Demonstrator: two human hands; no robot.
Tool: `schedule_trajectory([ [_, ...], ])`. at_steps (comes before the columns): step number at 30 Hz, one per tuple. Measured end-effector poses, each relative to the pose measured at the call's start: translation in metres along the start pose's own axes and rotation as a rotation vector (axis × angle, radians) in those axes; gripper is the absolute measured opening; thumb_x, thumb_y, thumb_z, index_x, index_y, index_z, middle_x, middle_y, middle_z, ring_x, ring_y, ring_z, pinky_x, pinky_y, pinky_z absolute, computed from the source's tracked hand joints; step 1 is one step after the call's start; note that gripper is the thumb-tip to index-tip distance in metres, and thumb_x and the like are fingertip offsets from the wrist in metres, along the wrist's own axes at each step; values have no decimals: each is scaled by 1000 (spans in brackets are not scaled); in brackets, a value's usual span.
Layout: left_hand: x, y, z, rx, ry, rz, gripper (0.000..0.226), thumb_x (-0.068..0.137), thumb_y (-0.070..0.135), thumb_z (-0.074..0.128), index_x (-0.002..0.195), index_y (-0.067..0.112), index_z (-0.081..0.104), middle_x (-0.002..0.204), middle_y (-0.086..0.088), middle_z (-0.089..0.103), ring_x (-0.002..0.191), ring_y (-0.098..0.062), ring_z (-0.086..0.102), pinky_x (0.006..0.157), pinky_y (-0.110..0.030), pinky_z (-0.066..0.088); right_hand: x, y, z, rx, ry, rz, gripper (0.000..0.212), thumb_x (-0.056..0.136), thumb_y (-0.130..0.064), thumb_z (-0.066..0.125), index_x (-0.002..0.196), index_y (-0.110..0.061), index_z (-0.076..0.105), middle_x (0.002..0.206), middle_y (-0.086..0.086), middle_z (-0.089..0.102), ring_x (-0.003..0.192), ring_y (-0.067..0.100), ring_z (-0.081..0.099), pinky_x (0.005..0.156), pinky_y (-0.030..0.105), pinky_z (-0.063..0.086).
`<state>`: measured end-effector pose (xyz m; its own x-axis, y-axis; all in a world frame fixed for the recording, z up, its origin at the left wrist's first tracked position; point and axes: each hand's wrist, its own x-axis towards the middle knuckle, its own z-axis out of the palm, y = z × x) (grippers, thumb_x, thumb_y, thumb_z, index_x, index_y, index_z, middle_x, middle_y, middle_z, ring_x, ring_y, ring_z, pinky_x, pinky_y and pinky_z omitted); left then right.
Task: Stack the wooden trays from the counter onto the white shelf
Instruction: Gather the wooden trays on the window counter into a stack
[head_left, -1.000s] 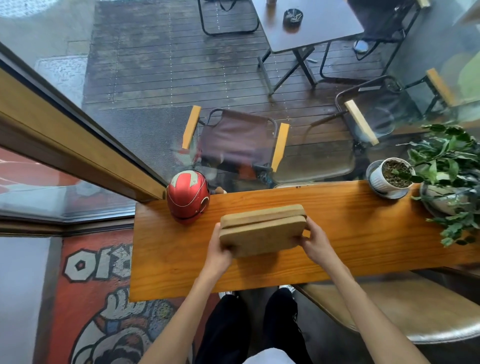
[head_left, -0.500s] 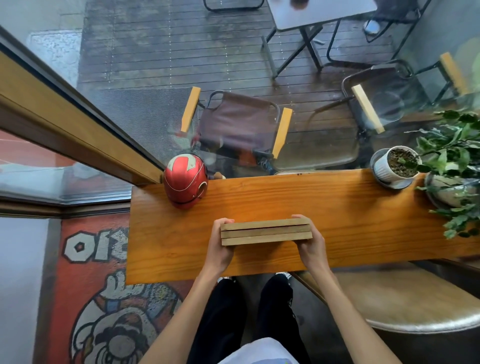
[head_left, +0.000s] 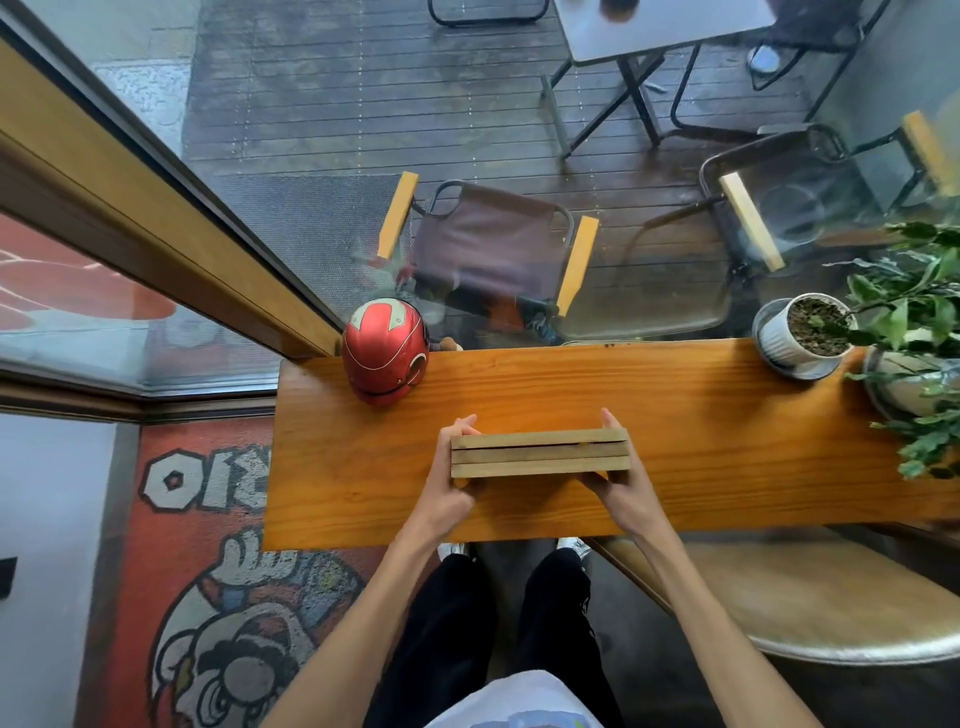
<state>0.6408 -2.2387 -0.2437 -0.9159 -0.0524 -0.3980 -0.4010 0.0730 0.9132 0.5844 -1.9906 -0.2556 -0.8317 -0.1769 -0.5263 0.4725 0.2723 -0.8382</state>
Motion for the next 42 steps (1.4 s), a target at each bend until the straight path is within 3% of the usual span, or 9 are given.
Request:
schedule_trajectory([
  [7,-4,-7,-12,66,-141,-73,94,66,-25,54,139,32,35,159,20,14,152,-17,2,116,-62,21,-4,-5,-5,-75,-54,1,95,84,2,71,156,-25,15,163,-3,19,149,15,19,119,51,28],
  [19,-2,-17,-17,255,-192,24,55,91,5,63,135,14,32,162,-13,11,151,-18,-4,121,-44,7,2,9,-17,-246,-119,-43,79,87,5,65,153,-16,26,153,0,35,142,16,33,114,34,35],
  [23,12,-13,-20,290,-221,-37,51,89,10,67,128,11,35,146,-17,35,140,-25,30,115,-55,31,9,-2,-13,-239,-59,21,52,89,-23,70,135,-15,46,127,9,53,112,21,55,84,23,56],
  [25,20,-9,-23,311,-193,-67,54,87,16,69,129,14,36,130,-6,47,123,-20,48,106,-52,42,16,-6,-16,-215,-77,65,71,76,-48,78,131,-10,54,113,-3,61,109,21,60,88,29,54],
  [28,33,1,-34,389,-233,-114,73,85,32,71,142,22,27,139,5,43,131,-19,45,112,-42,39,20,-26,-21,-370,-141,42,50,88,-13,70,135,-14,53,125,-3,60,123,24,54,98,34,45],
  [30,32,18,-43,354,-276,-221,85,81,45,72,145,36,18,145,5,41,134,-21,43,112,-43,39,11,-54,-26,-441,-230,64,47,92,-16,67,136,-19,51,127,-3,59,124,20,54,97,29,45],
  [36,0,86,-40,160,-253,-391,64,89,51,62,138,16,40,123,-2,64,98,-12,66,65,-24,54,-44,-115,-34,-192,-210,183,63,84,-61,60,131,-20,55,122,0,68,108,16,67,93,38,56],
  [38,-10,105,-28,71,-173,-341,67,87,58,59,135,14,43,118,-2,66,96,-16,67,72,-30,54,-61,-118,-33,-66,-39,167,88,74,-74,58,136,-11,53,125,4,66,109,20,66,94,38,55],
  [42,-33,153,6,-159,-103,-239,67,87,54,62,135,11,42,113,4,61,105,-18,64,91,-39,54,-112,-134,-37,154,103,151,59,92,-61,44,130,-16,54,112,-2,68,99,13,65,87,28,53],
])
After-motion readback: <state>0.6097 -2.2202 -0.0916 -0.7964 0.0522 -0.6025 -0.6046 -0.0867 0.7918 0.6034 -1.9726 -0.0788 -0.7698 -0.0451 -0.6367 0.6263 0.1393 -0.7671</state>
